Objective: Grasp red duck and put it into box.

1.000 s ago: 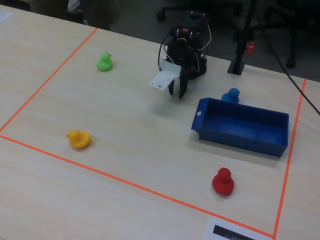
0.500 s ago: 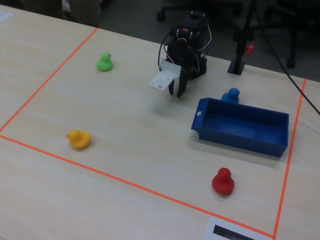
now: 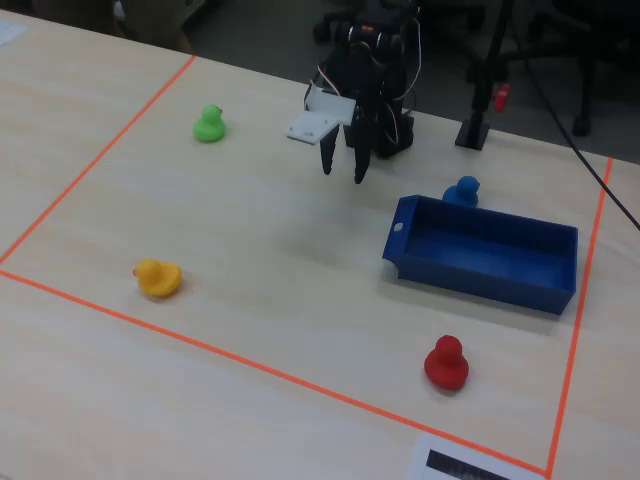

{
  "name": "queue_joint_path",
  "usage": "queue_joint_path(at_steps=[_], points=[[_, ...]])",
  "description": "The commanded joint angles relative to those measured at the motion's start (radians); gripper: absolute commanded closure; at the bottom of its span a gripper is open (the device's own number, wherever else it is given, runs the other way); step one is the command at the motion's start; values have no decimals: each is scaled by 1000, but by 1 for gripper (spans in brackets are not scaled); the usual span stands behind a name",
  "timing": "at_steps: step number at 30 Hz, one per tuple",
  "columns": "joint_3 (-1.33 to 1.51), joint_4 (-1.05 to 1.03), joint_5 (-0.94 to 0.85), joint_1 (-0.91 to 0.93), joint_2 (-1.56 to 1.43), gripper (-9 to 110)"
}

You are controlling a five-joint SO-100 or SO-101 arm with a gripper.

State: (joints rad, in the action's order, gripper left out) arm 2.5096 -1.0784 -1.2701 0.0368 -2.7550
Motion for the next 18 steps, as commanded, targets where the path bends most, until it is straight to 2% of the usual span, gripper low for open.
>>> queue_joint_path(at_steps=[1,5,9,13,18], points=[[-290,-110,-20,-43,252,66],[-630,-275,-11,-127,499,60],[-920,-351,75,-255,747,58],[-1100,-333,149,-364,971,59],[-1195,-239,198,-440,1184,60]])
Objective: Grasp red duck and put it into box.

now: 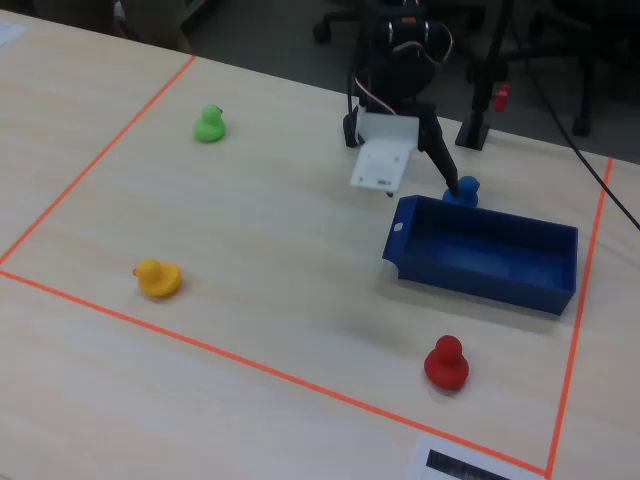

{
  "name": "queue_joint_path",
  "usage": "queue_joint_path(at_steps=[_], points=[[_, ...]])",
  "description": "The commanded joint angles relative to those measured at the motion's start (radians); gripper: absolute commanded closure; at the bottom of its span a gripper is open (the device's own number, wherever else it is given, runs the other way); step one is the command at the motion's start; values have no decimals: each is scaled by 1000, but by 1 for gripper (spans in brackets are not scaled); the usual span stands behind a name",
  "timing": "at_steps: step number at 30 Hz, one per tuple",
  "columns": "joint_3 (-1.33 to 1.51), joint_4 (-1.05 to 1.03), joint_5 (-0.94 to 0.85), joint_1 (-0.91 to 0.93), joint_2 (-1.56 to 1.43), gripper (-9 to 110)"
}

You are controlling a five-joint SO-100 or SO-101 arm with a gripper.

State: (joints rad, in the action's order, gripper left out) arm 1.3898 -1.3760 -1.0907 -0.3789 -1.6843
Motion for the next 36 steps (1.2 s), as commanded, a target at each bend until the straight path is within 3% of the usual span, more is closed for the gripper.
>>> queue_joint_path(at_steps=[1,12,30,36], points=[[-95,81,26,-29,152,60],[-261,321,104,-28,420,59],[-701,357,140,-69,828,61],[-696,425,133,-61,857,61]])
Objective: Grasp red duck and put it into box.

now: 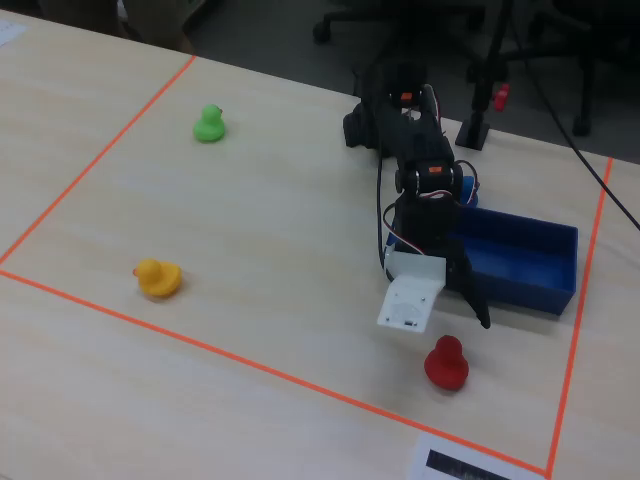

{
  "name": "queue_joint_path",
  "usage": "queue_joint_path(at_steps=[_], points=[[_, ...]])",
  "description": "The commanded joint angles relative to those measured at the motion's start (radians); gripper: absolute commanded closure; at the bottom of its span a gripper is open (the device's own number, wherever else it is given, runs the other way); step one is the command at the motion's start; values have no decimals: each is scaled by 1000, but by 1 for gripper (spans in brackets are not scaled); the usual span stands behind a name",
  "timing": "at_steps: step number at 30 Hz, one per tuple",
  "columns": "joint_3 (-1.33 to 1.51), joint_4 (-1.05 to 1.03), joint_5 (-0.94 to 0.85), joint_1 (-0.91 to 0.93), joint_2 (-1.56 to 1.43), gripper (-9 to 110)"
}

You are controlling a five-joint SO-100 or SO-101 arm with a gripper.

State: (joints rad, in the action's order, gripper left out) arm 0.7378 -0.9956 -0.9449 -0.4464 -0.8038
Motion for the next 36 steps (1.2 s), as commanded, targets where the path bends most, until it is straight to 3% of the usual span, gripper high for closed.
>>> queue_joint_path(at_steps=[1,31,34,36], points=[[-44,58,-12,8,-21,61],[-121,282,46,17,143,64],[-129,290,35,20,158,69],[-126,288,23,21,164,81]])
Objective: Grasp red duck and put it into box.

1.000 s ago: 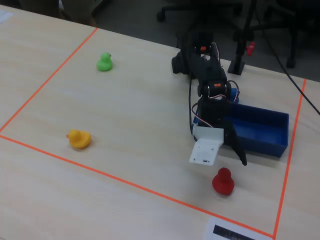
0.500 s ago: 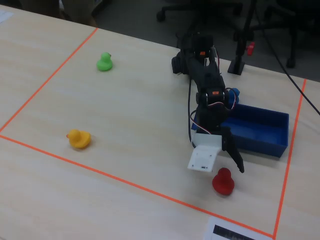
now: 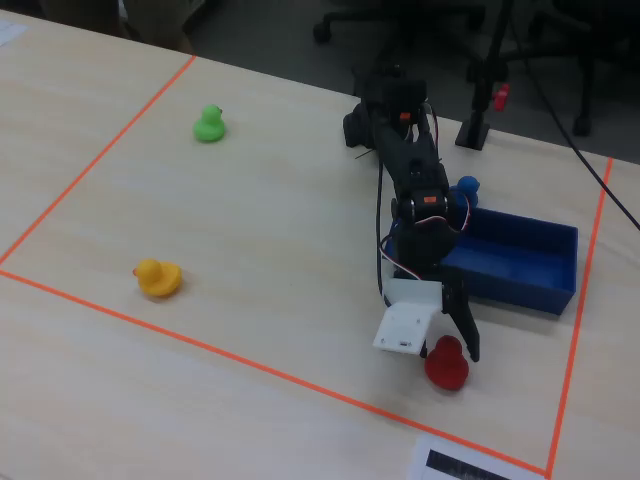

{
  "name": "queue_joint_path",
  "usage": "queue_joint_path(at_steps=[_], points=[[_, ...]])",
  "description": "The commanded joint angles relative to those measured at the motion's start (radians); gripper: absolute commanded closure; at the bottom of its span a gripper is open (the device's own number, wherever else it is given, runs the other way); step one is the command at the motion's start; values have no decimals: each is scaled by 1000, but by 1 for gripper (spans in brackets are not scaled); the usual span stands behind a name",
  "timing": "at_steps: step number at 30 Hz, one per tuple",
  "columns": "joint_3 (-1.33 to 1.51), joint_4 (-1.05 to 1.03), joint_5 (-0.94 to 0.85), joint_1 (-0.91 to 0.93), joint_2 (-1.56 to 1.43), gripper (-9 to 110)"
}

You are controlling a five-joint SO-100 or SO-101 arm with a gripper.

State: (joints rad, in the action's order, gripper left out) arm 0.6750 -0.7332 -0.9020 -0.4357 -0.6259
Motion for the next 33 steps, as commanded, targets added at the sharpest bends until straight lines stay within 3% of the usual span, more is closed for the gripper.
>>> queue_joint_path(at_steps=[1,5,14,21,28,33], points=[[-58,25,-25,12,-12,87],[-52,14,-34,18,-14,102],[-97,-117,83,52,-166,102],[-101,-463,216,69,-509,101],[213,-721,348,-71,-833,101],[465,-755,383,-221,-992,101]])
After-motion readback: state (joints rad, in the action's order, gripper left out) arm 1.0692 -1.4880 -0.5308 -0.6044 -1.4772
